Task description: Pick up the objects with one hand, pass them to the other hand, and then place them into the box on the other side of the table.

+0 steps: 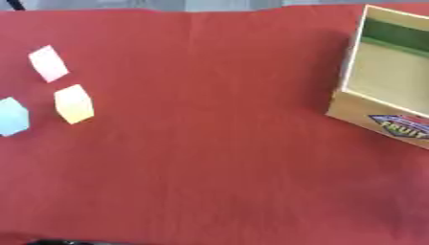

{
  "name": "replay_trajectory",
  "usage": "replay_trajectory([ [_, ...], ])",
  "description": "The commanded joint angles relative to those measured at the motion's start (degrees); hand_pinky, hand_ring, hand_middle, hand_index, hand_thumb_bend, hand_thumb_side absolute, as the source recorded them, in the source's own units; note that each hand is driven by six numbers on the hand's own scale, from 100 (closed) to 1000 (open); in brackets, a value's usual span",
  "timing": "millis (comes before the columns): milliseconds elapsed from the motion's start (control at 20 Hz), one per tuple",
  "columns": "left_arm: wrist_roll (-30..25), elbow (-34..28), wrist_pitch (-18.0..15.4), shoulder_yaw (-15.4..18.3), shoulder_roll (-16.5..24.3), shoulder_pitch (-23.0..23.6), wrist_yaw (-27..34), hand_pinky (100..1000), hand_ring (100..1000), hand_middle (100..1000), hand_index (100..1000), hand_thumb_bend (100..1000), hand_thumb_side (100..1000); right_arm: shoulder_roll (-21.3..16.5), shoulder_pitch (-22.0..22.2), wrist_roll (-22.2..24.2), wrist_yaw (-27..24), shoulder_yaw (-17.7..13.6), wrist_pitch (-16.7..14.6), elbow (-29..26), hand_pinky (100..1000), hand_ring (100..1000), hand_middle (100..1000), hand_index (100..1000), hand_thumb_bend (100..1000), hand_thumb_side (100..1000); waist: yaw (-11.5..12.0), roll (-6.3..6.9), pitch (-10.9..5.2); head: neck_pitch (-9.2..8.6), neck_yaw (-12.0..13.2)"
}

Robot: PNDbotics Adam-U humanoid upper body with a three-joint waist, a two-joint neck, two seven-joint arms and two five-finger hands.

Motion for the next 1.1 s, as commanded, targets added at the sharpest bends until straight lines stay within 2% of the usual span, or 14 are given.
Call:
replay_trajectory([
  [50,-2.77,1.80,-0.62,0.30,3.15,-1.18,-1.34,864,853,783,846,794,407,-1.86,0.10,0.21,-0.42,-0.04,-0.44,-1.25,1000,1000,931,1000,100,497,-0.02,-0.13,-1.16,-0.09,0.27],
  [150,-4.39,3.25,-1.17,0.01,3.08,-1.62,-2.75,866,855,780,843,807,348,-1.88,0.09,0.31,-0.44,0.06,-0.56,-1.25,1000,1000,931,1000,100,497,-0.09,-0.18,-1.13,-0.23,0.24],
  [200,-7.25,4.08,-1.45,0.22,3.09,-2.13,-3.87,866,855,778,842,807,320,-1.88,0.07,0.34,-0.45,0.11,-0.57,-1.25,1000,1000,931,1000,100,497,-0.09,-0.22,-1.14,-0.28,0.10],
  [350,-26.07,6.32,-2.48,4.95,2.48,-5.99,-10.31,866,854,775,834,778,224,-1.75,0.26,0.35,-0.39,0.07,-0.55,-1.25,1000,1000,931,1000,100,496,0.23,-0.35,-1.28,-0.22,-0.74],
  [400,-30.21,6.92,-2.88,6.15,2.13,-6.93,-12.34,866,854,775,832,762,191,-1.67,0.33,0.34,-0.34,0.05,-0.56,-1.25,1000,1000,931,1000,100,496,0.28,-0.40,-1.31,-0.23,-1.08],
  [500,-35.22,7.91,-3.69,7.38,1.53,-8.10,-15.20,866,853,774,826,752,158,-1.54,0.45,0.35,-0.20,0.06,-0.60,-1.25,1000,1000,930,1000,100,496,0.28,-0.47,-1.35,-0.19,-1.48],
  [700,-39.06,9.02,-4.79,7.38,0.64,-9.10,-17.35,865,852,773,822,753,185,-1.43,0.40,0.39,-0.02,0.17,-0.44,-1.25,1000,1000,931,1000,100,498,0.20,-0.46,-1.39,-0.08,-1.42],
  [1100,-40.59,9.71,-5.51,6.12,-0.60,-9.84,-17.19,863,848,767,820,763,246,-1.21,0.23,0.57,0.35,0.31,-0.04,-1.25,1000,1000,929,1000,100,501,-0.05,-0.45,-1.33,-0.24,-1.23],
])
